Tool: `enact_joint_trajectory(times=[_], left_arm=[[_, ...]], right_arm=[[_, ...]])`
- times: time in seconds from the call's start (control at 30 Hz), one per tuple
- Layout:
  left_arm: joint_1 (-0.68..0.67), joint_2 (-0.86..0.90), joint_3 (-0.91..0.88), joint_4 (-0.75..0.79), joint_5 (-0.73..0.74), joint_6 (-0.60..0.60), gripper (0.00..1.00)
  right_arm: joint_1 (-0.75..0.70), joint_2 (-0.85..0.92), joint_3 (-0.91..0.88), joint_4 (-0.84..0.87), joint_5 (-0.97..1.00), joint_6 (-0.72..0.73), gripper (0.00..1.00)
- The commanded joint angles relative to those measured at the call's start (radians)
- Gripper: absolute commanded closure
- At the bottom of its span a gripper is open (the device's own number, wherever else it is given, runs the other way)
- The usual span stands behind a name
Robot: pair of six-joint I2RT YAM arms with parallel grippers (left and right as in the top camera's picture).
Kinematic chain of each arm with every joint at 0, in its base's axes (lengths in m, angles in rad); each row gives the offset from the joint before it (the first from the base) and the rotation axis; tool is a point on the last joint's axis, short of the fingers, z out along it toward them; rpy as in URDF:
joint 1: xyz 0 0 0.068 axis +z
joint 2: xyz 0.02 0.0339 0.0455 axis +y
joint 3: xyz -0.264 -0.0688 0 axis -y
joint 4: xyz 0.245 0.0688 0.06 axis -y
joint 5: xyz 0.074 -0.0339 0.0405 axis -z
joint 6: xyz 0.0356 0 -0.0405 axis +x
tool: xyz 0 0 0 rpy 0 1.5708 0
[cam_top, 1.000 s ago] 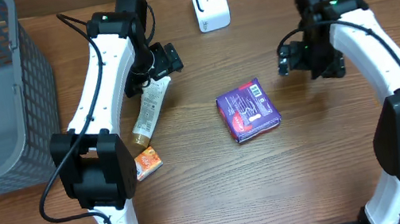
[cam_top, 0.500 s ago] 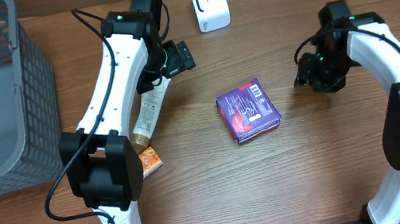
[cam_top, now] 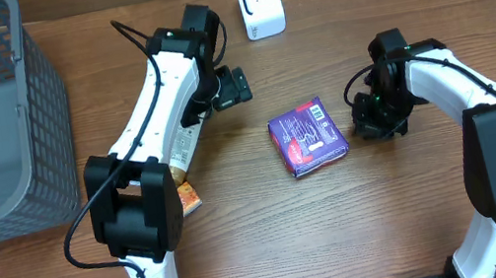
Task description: Scan the item barcode
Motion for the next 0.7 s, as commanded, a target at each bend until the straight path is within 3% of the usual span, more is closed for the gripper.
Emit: enact_joint_trajectory(times=[0.0,0.23,0.43,0.67], left_arm=[[-0.008,0.002,-0.038,0.002,0.004,-0.014,0.05],[-0.008,0.002,-0.053,0.001,0.004,-0.016,0.02],[-0.008,0.002,-0.055,-0.021,0.004,-0.016,0.0],[-0.008,0.002,-0.055,-0.022,0.0,-0.013,0.0]], right_arm=[[0.003,-0.016,-0.006,-0.051,-0.015,0.01,0.82],[0.076,-0.016,-0.016,-0.111,-0.027,0.011,0.85],[0.183,-0.016,-0.071,-0.005,-0.019,0.091,0.82],[0.174,-0.016,-0.069,0.171,-0.06,0.172,0.86]])
